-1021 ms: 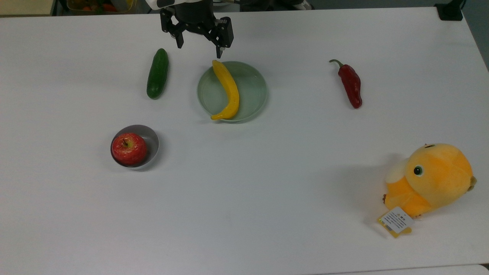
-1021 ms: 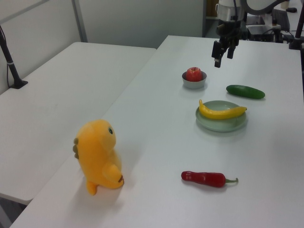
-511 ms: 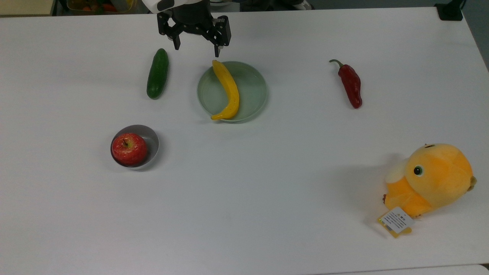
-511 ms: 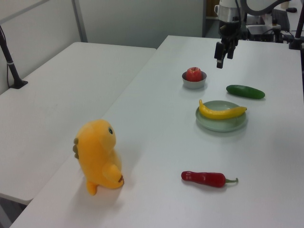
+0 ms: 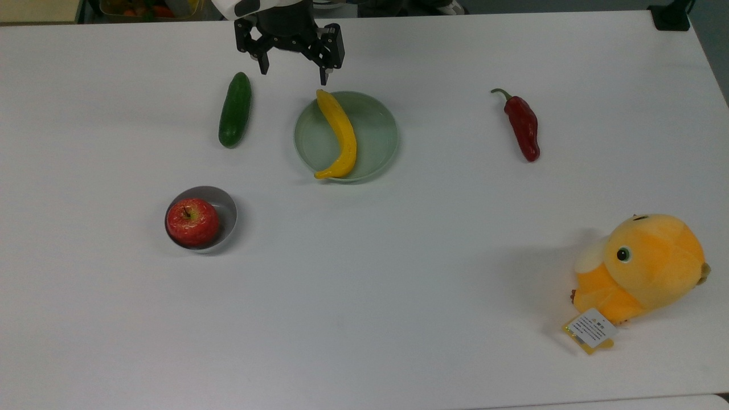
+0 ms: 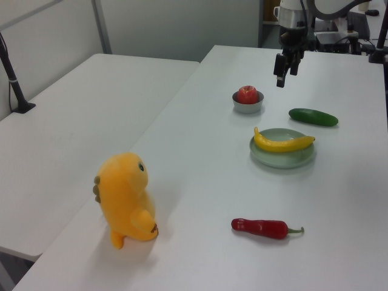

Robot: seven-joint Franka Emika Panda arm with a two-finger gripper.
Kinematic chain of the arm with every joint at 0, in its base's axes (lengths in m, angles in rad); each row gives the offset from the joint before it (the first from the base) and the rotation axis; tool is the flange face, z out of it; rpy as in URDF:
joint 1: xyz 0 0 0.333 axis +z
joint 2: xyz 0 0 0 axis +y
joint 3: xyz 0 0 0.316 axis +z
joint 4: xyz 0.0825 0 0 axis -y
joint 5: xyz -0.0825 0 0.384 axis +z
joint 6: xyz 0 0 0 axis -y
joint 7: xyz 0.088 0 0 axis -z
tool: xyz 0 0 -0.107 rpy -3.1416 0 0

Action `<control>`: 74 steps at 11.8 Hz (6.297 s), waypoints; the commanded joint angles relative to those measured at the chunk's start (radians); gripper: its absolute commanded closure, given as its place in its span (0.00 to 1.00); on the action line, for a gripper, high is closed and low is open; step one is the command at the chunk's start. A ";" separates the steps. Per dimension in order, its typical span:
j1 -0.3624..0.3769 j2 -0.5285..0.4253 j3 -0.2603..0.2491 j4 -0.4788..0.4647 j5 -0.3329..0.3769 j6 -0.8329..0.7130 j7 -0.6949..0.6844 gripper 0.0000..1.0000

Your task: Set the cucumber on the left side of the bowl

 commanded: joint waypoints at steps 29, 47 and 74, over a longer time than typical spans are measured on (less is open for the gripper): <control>-0.193 0.167 -0.014 -0.243 -0.179 0.165 -0.225 0.01; -0.151 0.208 0.069 -0.067 -0.156 0.465 -0.207 0.84; -0.099 0.117 0.072 0.156 0.010 -0.008 0.005 0.00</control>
